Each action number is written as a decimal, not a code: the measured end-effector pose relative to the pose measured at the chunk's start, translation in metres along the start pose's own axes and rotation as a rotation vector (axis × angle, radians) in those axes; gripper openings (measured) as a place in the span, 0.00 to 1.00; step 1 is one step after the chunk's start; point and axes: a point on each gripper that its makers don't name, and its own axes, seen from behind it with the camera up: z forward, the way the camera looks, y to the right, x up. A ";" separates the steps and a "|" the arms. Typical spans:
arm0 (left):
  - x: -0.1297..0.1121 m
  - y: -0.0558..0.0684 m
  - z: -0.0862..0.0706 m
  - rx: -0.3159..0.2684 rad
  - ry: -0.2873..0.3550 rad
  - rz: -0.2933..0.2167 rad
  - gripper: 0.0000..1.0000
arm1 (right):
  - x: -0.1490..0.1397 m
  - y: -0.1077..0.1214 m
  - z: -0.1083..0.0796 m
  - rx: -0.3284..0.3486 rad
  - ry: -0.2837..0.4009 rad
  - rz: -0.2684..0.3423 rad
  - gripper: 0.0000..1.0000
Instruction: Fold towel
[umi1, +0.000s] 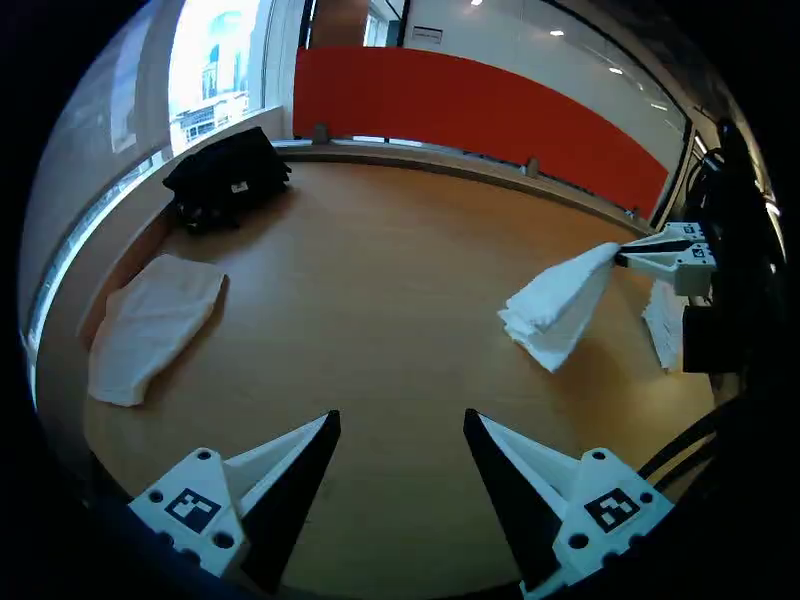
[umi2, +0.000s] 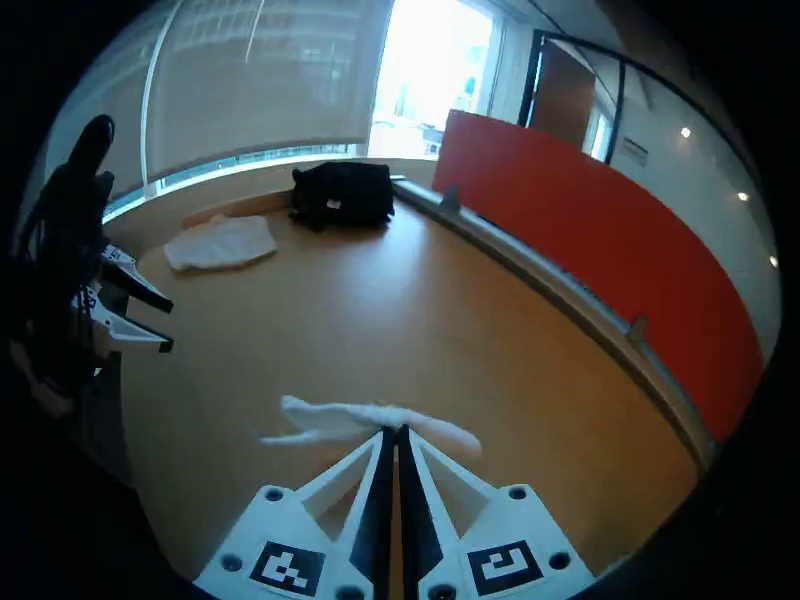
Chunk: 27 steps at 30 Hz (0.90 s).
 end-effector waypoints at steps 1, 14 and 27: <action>0.001 0.001 0.000 -0.001 0.002 0.003 0.91 | 0.004 0.002 -0.002 -0.004 0.007 -0.001 0.03; 0.011 0.010 -0.003 -0.021 0.020 0.023 0.91 | 0.023 0.020 -0.025 -0.052 0.047 0.007 0.03; 0.017 0.018 -0.003 -0.042 0.027 0.047 0.92 | 0.043 0.044 -0.055 -0.088 0.089 0.033 0.03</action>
